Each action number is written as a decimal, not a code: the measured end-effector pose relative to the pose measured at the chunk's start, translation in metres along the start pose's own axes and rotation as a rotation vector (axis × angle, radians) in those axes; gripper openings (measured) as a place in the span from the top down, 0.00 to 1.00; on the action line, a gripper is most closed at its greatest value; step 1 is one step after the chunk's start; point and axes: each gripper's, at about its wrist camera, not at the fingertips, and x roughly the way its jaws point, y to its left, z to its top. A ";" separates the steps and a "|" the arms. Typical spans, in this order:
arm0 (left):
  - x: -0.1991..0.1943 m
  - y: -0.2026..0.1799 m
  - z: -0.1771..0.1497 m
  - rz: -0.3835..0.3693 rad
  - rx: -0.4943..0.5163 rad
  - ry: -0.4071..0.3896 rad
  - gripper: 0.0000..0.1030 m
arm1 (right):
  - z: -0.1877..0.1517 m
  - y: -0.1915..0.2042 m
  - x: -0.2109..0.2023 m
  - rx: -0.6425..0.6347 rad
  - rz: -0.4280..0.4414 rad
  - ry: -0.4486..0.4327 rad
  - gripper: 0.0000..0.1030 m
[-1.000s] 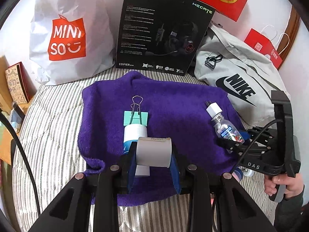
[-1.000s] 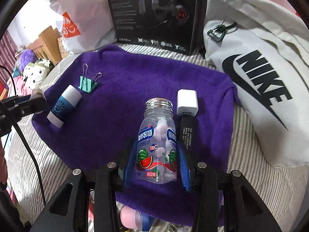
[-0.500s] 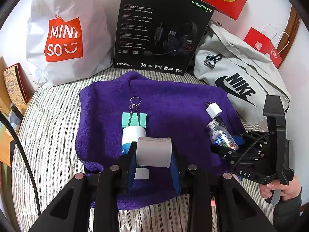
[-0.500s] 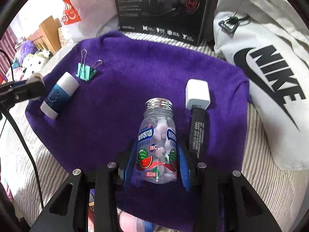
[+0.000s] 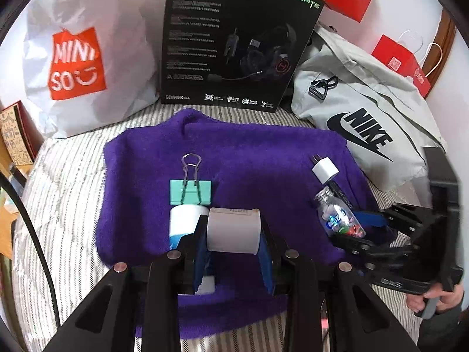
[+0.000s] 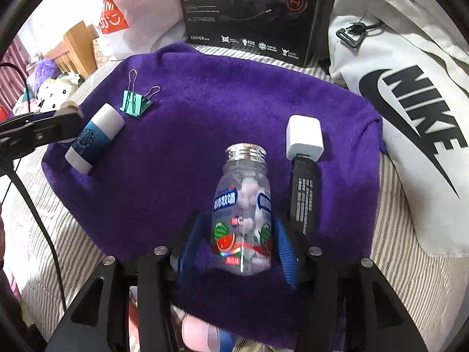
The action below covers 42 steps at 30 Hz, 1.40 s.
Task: Organize rigid objects
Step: 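Carry the white roll with the left gripper while the right carries the candy bottle over the towel, then open the left gripper to set down the roll while the right releases the candy bottle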
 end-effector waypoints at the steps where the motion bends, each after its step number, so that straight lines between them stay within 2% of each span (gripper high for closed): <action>1: 0.004 -0.001 0.002 -0.007 -0.002 -0.001 0.71 | -0.001 -0.001 -0.003 0.005 -0.004 0.001 0.52; 8: 0.034 -0.016 0.013 -0.011 0.021 0.024 0.71 | -0.010 -0.016 -0.039 0.034 -0.032 -0.056 0.47; 13: 0.055 -0.023 0.016 0.020 0.032 0.047 0.71 | -0.018 -0.025 -0.055 0.048 -0.046 -0.079 0.47; 27: 0.075 -0.026 0.015 0.136 0.093 0.075 0.71 | -0.039 -0.037 -0.068 0.110 -0.029 -0.089 0.47; 33: 0.076 -0.026 0.015 0.141 0.101 0.077 0.71 | -0.043 -0.037 -0.070 0.110 -0.035 -0.082 0.47; 36: 0.078 -0.026 0.016 0.142 0.111 0.082 0.66 | -0.045 -0.037 -0.071 0.112 -0.038 -0.079 0.47; 38: 0.079 -0.028 0.016 0.136 0.122 0.093 0.55 | -0.047 -0.037 -0.072 0.111 -0.043 -0.078 0.47; 42: 0.080 -0.032 0.014 0.157 0.137 0.096 0.51 | -0.049 -0.037 -0.076 0.121 -0.049 -0.083 0.47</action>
